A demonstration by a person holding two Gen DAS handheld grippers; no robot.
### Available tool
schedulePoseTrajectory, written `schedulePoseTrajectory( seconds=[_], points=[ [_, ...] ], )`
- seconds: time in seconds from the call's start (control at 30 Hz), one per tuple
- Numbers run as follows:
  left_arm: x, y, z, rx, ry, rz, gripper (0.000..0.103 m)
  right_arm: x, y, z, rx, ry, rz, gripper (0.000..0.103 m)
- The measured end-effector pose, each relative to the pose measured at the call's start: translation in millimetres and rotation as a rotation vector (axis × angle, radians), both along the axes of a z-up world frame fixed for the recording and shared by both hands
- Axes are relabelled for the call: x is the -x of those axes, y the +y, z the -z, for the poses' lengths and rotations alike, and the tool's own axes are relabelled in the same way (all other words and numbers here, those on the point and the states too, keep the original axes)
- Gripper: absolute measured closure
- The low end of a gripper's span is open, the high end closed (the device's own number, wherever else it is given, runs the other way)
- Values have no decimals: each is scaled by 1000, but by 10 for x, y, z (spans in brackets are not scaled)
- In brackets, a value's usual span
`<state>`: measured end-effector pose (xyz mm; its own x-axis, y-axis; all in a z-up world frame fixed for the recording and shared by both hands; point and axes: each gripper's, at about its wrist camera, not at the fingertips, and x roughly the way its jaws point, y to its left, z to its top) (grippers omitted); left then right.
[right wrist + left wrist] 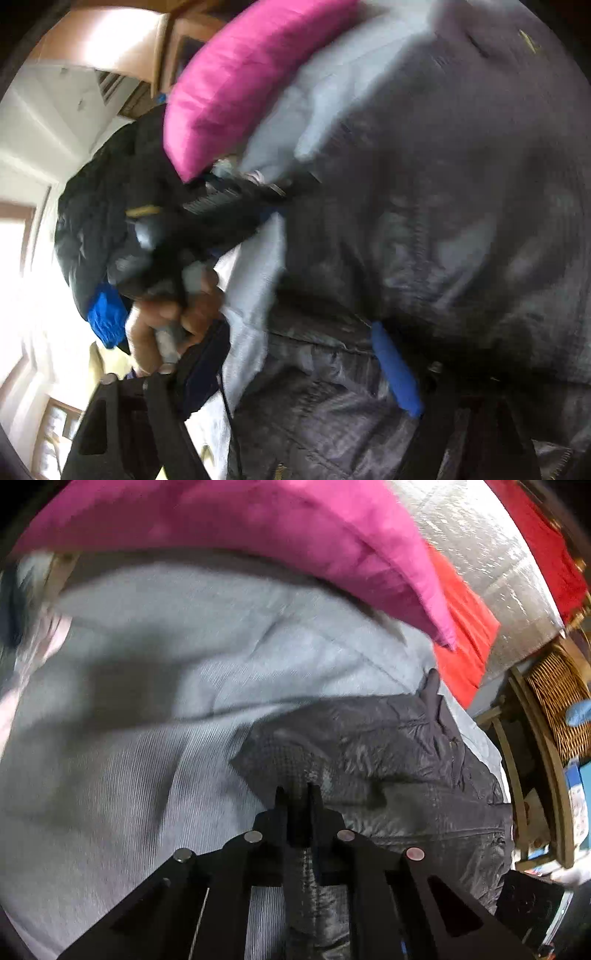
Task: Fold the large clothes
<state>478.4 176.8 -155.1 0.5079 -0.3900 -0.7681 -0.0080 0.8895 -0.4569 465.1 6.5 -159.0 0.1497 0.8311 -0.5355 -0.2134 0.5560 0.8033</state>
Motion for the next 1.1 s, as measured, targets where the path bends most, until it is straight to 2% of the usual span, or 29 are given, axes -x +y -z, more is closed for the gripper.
schedulePoseTrajectory(
  seconds=[0.07,0.13,0.2,0.27,0.37,0.43,0.47,0.53,0.6,0.73,0.83,0.87,0.9,0.93,1.0,1.03,1.1],
  points=[
    [-44,-8,-17,-17,-21,-13,95,26,5,8,26,-23,-19,33],
    [-102,-24,120,-56,22,-8,94,41,22,19,56,-27,-21,41],
    [-59,30,149,-54,7,-37,86,74,26,34,72,-28,-20,44],
    [23,100,116,-67,-15,-84,68,78,9,46,63,-27,-18,44],
    [226,189,-90,-136,-83,-165,52,93,-72,-29,56,-37,1,44],
    [428,225,-287,-172,-136,-190,48,117,-179,-79,25,-18,23,37],
    [534,202,-371,-176,-167,-181,47,149,-270,-154,-6,-16,38,29],
    [778,113,-510,-190,-212,-138,43,217,-533,-386,-55,-78,71,22],
    [937,-28,-554,-174,-229,-93,38,231,-852,-534,-47,-113,126,18],
    [1068,-464,-411,-211,-230,-11,37,202,-1699,-539,-32,-94,302,18],
    [908,-651,-43,-294,-121,12,36,167,-2300,-372,-21,-46,439,17],
    [850,-687,110,-330,-79,21,33,150,-2419,-306,-5,-28,469,17],
    [833,-682,169,-320,-65,15,32,137,-2562,-215,11,2,498,18],
    [840,-653,179,-295,-66,-5,32,108,-2679,-67,-32,40,493,18],
    [881,-642,50,-301,-89,-46,32,77,-2750,-70,-58,49,468,17],
    [919,-653,-46,-316,-127,-60,32,87,-2755,-150,-48,34,461,17],
    [986,-700,-203,-336,-171,-76,31,116,-2782,-387,-22,-55,450,17]
  ],
)
